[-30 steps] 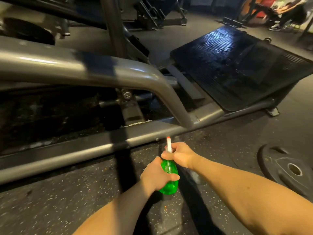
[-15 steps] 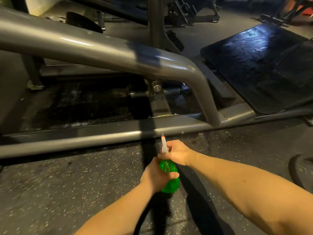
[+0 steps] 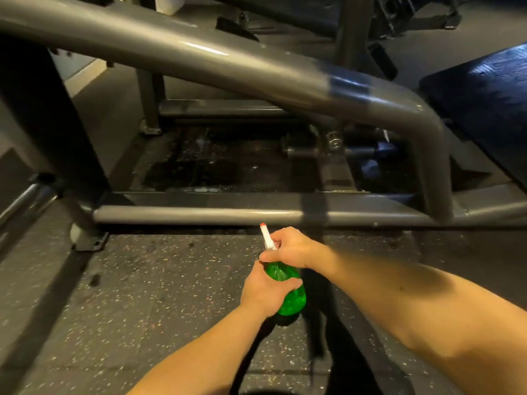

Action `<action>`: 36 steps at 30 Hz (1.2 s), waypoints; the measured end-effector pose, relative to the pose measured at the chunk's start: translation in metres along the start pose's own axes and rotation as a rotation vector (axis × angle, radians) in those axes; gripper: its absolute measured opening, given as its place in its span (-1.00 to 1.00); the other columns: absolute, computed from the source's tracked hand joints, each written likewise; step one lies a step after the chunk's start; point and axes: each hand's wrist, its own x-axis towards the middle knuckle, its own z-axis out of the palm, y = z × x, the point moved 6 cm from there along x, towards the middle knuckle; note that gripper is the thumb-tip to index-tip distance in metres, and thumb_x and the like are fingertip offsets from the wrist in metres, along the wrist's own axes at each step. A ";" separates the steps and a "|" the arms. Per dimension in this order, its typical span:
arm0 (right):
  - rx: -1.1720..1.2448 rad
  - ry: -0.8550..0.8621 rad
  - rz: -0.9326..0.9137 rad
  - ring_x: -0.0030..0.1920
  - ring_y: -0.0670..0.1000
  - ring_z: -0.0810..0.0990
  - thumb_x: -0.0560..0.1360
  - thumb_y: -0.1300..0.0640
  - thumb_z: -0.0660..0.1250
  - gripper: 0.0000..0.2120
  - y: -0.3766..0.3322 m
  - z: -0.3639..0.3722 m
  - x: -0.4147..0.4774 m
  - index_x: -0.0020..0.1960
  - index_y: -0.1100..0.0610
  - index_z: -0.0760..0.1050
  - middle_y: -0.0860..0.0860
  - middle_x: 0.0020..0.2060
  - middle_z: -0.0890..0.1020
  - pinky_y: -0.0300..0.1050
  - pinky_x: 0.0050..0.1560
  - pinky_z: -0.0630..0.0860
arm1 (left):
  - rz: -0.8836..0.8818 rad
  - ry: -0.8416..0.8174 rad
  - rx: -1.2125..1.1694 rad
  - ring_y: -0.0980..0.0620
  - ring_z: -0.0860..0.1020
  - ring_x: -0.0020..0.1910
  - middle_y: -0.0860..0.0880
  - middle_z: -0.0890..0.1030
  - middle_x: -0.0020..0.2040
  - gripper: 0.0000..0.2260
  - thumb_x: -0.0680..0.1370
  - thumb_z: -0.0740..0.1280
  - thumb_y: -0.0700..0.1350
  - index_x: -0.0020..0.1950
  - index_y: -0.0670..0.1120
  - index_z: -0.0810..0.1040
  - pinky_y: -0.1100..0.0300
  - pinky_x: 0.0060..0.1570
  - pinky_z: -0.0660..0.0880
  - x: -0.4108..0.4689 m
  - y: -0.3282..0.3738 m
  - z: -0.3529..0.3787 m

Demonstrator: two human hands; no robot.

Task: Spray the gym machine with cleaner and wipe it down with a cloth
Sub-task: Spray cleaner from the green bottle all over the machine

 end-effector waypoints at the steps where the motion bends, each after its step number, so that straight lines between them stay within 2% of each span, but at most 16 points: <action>1: -0.001 -0.022 -0.011 -0.21 -0.03 0.60 0.41 -0.05 0.59 -0.64 -0.009 0.008 0.005 -0.06 0.23 0.62 0.02 -0.25 0.61 -0.02 -0.09 0.59 | -0.014 0.025 -0.013 0.08 0.59 0.12 0.15 0.61 0.10 -0.26 0.17 0.61 0.23 0.27 0.13 0.44 0.03 0.22 0.55 -0.001 -0.005 -0.010; 3: -0.010 -0.055 -0.029 -0.14 0.04 0.67 0.42 -0.05 0.59 -0.62 -0.027 0.023 0.014 0.01 0.23 0.63 0.08 -0.18 0.67 0.03 0.03 0.63 | -0.032 0.067 -0.030 0.08 0.59 0.12 0.15 0.61 0.10 -0.23 0.13 0.60 0.25 0.28 0.12 0.45 0.02 0.23 0.55 -0.002 -0.016 -0.030; 7: -0.028 -0.094 -0.086 0.02 0.13 0.71 0.42 -0.05 0.59 -0.64 -0.063 0.055 0.029 0.04 0.20 0.64 0.15 -0.02 0.71 0.15 0.14 0.65 | -0.053 0.154 -0.051 0.07 0.58 0.14 0.14 0.59 0.11 -0.30 0.24 0.65 0.13 0.28 0.13 0.42 0.03 0.23 0.53 -0.003 -0.036 -0.068; 13: -0.081 -0.147 -0.188 0.03 0.19 0.70 0.41 -0.05 0.60 -0.61 -0.111 0.096 0.045 0.00 0.25 0.64 0.20 -0.04 0.71 0.20 0.13 0.63 | -0.089 0.273 -0.086 0.06 0.58 0.13 0.14 0.59 0.11 -0.32 0.27 0.65 0.08 0.30 0.13 0.42 0.00 0.24 0.53 -0.013 -0.063 -0.117; 16: -0.096 -0.159 -0.251 0.00 0.19 0.69 0.41 -0.05 0.60 -0.62 -0.131 0.114 0.053 -0.02 0.24 0.64 0.20 -0.05 0.70 0.20 0.11 0.63 | -0.105 0.335 -0.094 0.04 0.59 0.13 0.16 0.59 0.08 -0.34 0.27 0.64 0.08 0.24 0.18 0.37 -0.06 0.25 0.54 -0.017 -0.073 -0.138; 21: -0.102 -0.197 -0.322 -0.15 0.04 0.60 0.40 -0.04 0.60 -0.63 -0.157 0.131 0.061 -0.02 0.23 0.64 0.22 -0.05 0.69 0.19 0.10 0.61 | -0.117 0.391 -0.107 0.06 0.59 0.15 0.18 0.59 0.10 -0.30 0.20 0.61 0.19 0.26 0.21 0.38 -0.09 0.25 0.55 -0.026 -0.080 -0.163; 24: -0.117 -0.255 -0.392 -0.19 0.00 0.54 0.41 -0.03 0.60 -0.64 -0.174 0.146 0.056 -0.03 0.23 0.61 0.18 -0.15 0.66 0.08 -0.05 0.58 | -0.128 0.455 -0.161 0.06 0.60 0.14 0.19 0.59 0.07 -0.33 0.26 0.63 0.13 0.27 0.22 0.38 -0.06 0.23 0.55 -0.038 -0.088 -0.170; 27: -0.145 -0.327 -0.497 -0.22 -0.02 0.47 0.42 -0.05 0.59 -0.59 -0.191 0.164 0.043 -0.01 0.23 0.54 0.05 -0.23 0.53 -0.02 -0.15 0.43 | -0.140 0.545 -0.203 0.10 0.61 0.07 0.17 0.60 0.04 -0.43 0.28 0.63 0.08 0.10 0.29 0.36 -0.02 0.16 0.57 -0.059 -0.099 -0.179; 30: -0.159 -0.387 -0.574 -0.18 0.06 0.51 0.41 -0.09 0.59 -0.64 -0.208 0.182 0.031 -0.02 0.10 0.54 0.09 -0.16 0.58 0.04 -0.08 0.51 | -0.153 0.622 -0.239 0.16 0.61 0.03 0.16 0.61 0.01 -0.48 0.32 0.64 0.01 0.03 0.29 0.36 0.07 0.08 0.58 -0.081 -0.110 -0.190; 33: -0.203 -0.444 -0.665 -0.20 -0.05 0.46 0.43 -0.08 0.58 -0.70 -0.234 0.202 0.015 -0.11 -0.11 0.45 0.00 -0.16 0.55 -0.07 -0.15 0.43 | -0.174 0.711 -0.260 0.18 0.60 0.01 0.17 0.61 -0.01 -0.49 0.32 0.64 -0.02 0.05 0.26 0.38 0.06 0.07 0.59 -0.101 -0.121 -0.206; 36: -0.219 -0.461 -0.747 -0.27 -0.09 0.44 0.42 -0.05 0.59 -0.68 -0.256 0.221 0.002 -0.18 -0.09 0.42 -0.06 -0.24 0.53 -0.16 -0.24 0.36 | -0.174 0.803 -0.254 0.18 0.61 -0.03 0.15 0.62 -0.04 -0.50 0.32 0.64 -0.02 0.05 0.23 0.39 0.00 0.08 0.60 -0.122 -0.130 -0.222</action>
